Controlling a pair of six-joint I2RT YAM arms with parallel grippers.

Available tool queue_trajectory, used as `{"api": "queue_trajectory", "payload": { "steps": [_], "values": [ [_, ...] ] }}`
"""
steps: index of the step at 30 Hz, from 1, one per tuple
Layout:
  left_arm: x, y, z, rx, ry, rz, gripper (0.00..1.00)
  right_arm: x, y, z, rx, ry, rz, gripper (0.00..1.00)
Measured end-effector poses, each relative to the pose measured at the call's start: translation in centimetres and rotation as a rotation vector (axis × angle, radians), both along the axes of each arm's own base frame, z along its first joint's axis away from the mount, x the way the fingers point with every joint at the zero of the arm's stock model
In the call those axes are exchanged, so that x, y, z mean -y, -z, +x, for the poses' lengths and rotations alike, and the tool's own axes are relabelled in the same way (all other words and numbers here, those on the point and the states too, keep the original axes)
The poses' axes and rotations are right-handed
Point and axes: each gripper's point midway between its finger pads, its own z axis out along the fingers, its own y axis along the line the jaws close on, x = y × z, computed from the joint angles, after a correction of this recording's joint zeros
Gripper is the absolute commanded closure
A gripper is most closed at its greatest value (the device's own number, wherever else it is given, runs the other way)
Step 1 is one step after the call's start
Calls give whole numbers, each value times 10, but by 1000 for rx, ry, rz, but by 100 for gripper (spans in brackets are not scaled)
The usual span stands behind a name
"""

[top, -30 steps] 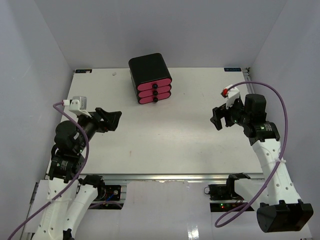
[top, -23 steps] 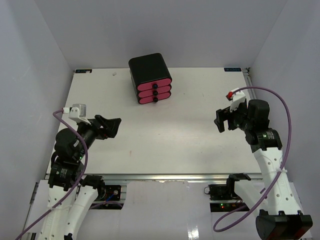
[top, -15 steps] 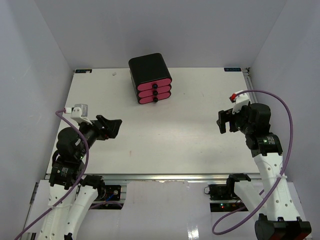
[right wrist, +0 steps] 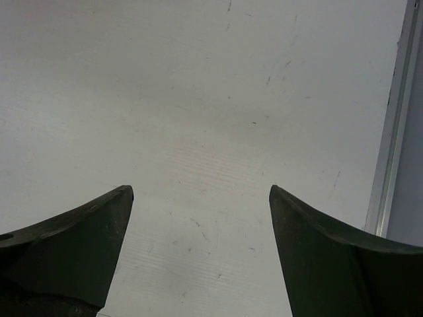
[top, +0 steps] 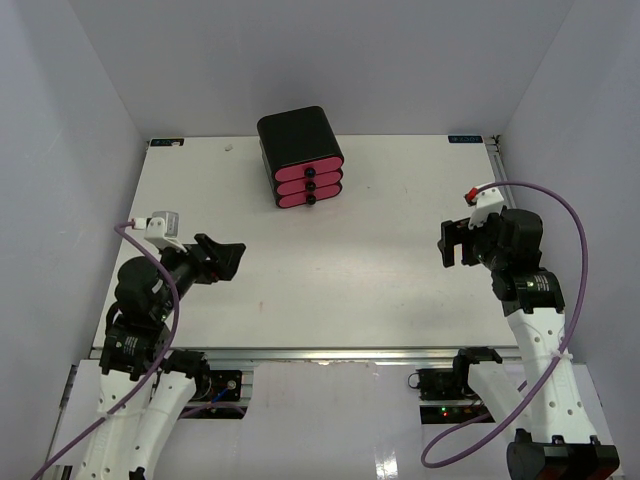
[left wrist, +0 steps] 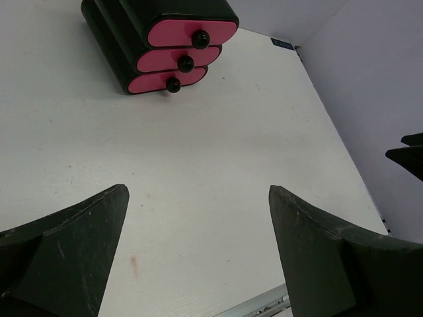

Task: Organize the makeup

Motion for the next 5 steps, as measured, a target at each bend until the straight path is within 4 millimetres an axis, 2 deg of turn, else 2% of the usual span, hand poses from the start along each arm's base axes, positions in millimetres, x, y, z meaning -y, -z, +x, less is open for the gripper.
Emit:
{"api": "queue_trajectory", "payload": {
  "steps": [5],
  "values": [
    [0,1,-1,4,2,3,2,3,-1,3,8,16,-7,10]
  ]
}}
